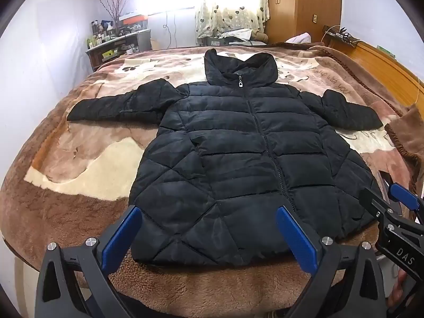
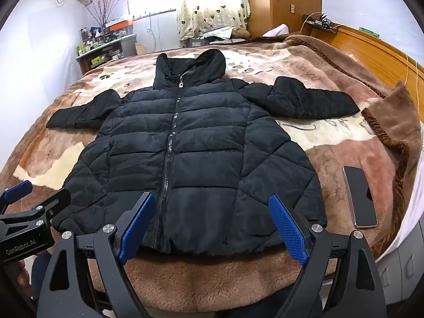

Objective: Fold large clothes

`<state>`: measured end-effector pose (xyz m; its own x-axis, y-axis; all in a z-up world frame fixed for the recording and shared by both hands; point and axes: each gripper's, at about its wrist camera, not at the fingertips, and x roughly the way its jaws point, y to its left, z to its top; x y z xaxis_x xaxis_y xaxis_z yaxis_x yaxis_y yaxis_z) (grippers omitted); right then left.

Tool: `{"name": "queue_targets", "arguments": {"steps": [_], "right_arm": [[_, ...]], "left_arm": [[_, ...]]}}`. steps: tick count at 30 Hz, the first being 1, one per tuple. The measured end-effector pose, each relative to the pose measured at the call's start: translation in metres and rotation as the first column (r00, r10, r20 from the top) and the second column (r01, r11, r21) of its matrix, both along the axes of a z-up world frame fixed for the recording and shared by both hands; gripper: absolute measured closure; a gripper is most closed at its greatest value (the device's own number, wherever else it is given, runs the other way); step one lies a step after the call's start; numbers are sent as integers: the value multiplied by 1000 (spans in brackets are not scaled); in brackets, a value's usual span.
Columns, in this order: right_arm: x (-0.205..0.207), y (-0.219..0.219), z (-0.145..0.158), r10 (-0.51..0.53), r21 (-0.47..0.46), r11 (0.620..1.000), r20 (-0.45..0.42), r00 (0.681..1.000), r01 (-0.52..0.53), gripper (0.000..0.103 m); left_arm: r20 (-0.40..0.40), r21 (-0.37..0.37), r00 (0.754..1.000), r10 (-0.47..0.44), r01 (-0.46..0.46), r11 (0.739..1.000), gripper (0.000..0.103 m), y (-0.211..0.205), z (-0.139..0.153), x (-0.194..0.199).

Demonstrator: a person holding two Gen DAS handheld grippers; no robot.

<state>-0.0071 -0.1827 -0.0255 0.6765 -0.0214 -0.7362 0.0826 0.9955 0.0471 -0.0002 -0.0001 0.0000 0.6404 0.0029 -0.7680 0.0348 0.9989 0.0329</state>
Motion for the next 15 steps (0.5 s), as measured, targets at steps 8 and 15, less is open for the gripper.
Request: {"name": "queue_targets", "arguments": {"steps": [8,15], "right_arm": [[-1,0,5,4,-7,1000,5,1000,-4,15],[1,-2,8,8,-8,1000,16,1000,-8,15]], "left_arm": [[-8,1,1000,14,-14,1000,0,-1,-2,2],[-21,-21,999,26,-26,999,0,6,3,-1]]}}
